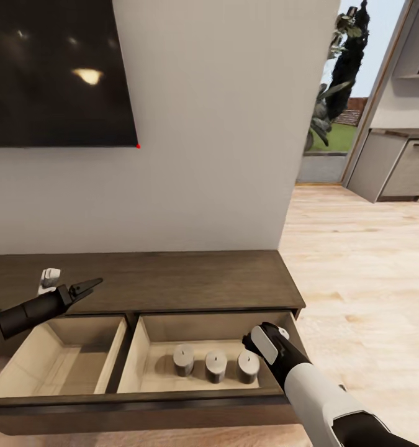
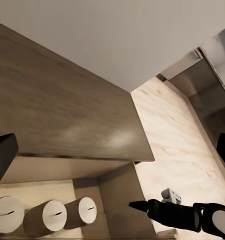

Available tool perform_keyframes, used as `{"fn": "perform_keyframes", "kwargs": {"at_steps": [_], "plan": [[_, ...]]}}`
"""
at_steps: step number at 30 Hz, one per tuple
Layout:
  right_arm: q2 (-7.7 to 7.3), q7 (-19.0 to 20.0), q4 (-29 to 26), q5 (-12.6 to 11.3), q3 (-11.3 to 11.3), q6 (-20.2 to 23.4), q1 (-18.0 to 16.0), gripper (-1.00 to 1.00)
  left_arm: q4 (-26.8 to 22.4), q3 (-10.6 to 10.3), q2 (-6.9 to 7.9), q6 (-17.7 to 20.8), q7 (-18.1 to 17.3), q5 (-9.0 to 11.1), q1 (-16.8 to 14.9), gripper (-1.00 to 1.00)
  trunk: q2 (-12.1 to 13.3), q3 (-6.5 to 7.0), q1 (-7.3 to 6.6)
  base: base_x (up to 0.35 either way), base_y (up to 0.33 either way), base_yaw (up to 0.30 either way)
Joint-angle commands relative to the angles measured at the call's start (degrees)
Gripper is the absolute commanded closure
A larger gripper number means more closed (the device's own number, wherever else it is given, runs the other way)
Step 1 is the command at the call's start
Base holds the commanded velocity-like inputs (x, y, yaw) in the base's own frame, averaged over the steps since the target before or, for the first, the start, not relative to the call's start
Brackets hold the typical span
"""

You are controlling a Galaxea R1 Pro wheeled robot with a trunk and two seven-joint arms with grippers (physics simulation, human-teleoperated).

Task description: Place each of the two pumpkins and all three candles from the living room inside a cabinet in the living room (use any cabinet), then make sure every cabinet is closed, and position the cauldron so it is next to a table in the living room.

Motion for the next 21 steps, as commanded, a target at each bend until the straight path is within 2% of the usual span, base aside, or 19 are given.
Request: {"fn": "perform_keyframes", "kwargs": {"at_steps": [1,10,14,17,21], "plan": [[-0.05,-0.45,-0.09,-0.47,0.44,0.23,-0.02,-1.0,0.0,0.07,0.0,0.22,-0.36,-0.29,-0.04,-1.0,0.39,0.13,-0.26,-0.238,0.0,0.0],[0.02,-0.45,-0.09,-0.46,0.45,0.1,-0.02,-1.0,0.0,0.08,0.0,0.22,-0.36,-0.23,-0.04,-1.0,4.0,1.75,-2.24,-0.038,0.0,0.0],[0.03,-0.26,-0.07,-0.46,0.99,-2.82,-0.02,-1.0,0.0,0.08,0.0,0.22,-0.36,-0.27,-0.04,-1.0,5.61,2.47,-3.12,-0.015,0.0,0.0],[0.04,-0.14,-0.08,-0.46,2.17,-3.61,-0.02,-1.0,0.0,0.08,0.0,0.22,-0.36,-0.23,-0.04,-1.0,6.81,3.01,-3.78,-0.2,0.0,0.0],[0.04,-0.1,-0.08,-0.46,2.64,-3.79,-0.02,-1.0,0.0,0.08,0.0,0.22,-0.36,-0.21,-0.04,-1.0,8.41,3.73,-4.66,-0.242,0.0,0.0]]}}
